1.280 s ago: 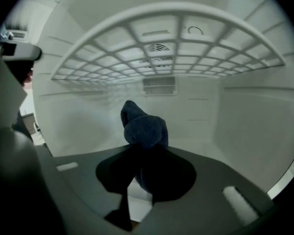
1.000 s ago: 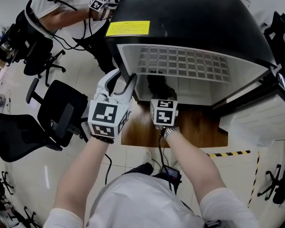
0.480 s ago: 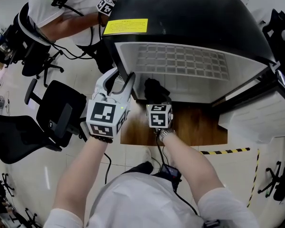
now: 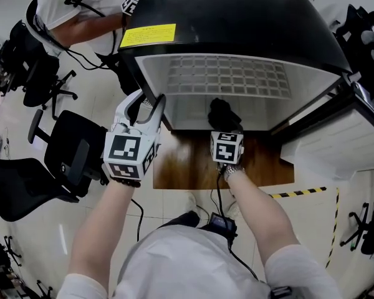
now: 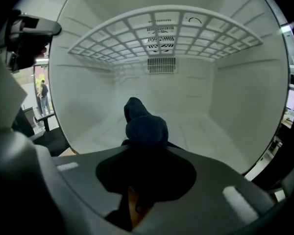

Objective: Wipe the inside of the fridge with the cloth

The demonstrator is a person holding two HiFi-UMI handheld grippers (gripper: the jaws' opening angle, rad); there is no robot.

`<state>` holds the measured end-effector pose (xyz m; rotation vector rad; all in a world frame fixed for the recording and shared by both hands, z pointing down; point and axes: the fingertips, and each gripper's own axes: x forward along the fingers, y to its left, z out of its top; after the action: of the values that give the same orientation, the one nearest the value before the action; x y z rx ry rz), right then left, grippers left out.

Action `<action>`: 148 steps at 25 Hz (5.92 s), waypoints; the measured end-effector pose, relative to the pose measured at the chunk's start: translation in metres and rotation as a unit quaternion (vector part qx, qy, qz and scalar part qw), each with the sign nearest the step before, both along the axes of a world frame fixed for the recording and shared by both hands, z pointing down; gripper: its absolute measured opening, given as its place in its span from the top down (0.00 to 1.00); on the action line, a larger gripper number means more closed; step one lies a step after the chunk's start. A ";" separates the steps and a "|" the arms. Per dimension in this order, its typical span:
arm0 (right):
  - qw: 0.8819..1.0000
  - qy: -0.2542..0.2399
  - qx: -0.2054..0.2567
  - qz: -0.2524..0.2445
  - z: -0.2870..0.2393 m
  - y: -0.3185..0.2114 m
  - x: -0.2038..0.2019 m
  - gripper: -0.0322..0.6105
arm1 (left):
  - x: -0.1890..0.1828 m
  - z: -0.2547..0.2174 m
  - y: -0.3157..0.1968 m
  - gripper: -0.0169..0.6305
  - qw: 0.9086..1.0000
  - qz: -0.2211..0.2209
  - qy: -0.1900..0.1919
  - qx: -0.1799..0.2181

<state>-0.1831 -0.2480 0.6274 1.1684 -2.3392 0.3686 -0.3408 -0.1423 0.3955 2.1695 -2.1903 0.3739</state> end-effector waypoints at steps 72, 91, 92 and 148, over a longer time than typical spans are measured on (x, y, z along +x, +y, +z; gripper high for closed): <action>0.968 -0.003 0.108 -0.225 -0.123 0.063 0.126 0.75 | 0.246 0.108 -0.085 0.78 0.902 0.282 0.290 -0.154; 0.983 -0.048 0.075 -0.164 -0.154 0.061 0.175 0.95 | 0.235 0.158 -0.202 0.78 0.980 0.082 0.149 -0.107; 0.982 -0.049 0.074 -0.165 -0.155 0.062 0.176 0.95 | 0.236 0.159 -0.207 0.78 0.980 0.079 0.148 -0.105; 0.976 -0.112 0.063 -0.178 -0.168 0.086 0.203 0.95 | 0.313 0.150 -0.179 0.83 0.960 0.230 0.143 -0.071</action>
<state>0.0199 -0.1622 0.4596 0.7674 -2.7405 0.2352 -0.0277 -0.3209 0.5454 2.4517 -1.4597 0.2003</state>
